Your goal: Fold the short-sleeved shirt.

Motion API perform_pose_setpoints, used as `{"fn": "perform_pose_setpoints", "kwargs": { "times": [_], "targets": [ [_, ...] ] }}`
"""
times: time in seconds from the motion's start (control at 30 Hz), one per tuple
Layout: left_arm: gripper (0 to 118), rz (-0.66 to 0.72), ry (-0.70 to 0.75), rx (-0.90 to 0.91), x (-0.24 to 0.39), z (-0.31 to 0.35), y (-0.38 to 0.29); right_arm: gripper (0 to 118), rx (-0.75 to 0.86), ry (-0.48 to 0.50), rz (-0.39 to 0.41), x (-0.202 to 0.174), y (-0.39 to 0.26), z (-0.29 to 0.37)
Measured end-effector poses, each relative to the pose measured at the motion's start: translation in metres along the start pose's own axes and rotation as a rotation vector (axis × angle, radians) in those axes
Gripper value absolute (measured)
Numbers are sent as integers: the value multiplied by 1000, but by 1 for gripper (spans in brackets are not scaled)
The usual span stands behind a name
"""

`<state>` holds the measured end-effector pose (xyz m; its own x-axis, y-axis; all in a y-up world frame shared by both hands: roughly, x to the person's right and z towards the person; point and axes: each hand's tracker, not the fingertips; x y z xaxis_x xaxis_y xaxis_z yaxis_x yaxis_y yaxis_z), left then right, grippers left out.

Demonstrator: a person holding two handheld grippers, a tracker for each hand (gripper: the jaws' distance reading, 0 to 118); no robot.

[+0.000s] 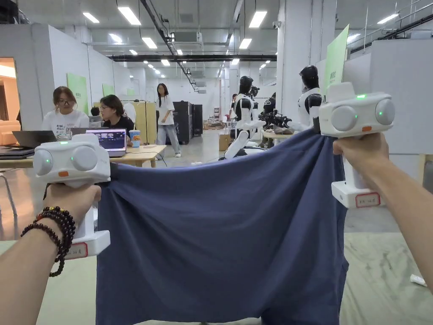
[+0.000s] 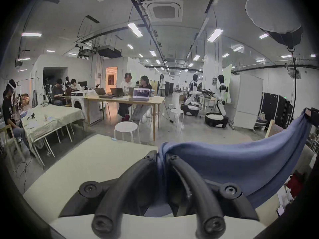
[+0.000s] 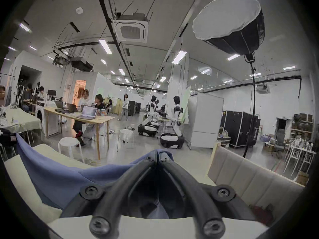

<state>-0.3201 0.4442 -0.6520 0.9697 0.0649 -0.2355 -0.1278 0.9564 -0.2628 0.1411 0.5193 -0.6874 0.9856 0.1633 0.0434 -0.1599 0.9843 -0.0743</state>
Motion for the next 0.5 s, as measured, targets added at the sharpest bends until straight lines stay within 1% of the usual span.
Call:
{"fn": "perform_pose_setpoints", "kwargs": {
  "times": [0.2, 0.4, 0.5],
  "targets": [
    [7, 16, -14, -80, -6, -11, -53, 0, -83, 18, -12, 5, -52, -14],
    [7, 8, -33, -97, -8, 10, -69, 0, -94, 26, -8, 10, -61, 11],
    [7, 15, -45, -90, -14, 36, -74, 0, -81, 45, -5, 12, -63, 43]
  ]
}}
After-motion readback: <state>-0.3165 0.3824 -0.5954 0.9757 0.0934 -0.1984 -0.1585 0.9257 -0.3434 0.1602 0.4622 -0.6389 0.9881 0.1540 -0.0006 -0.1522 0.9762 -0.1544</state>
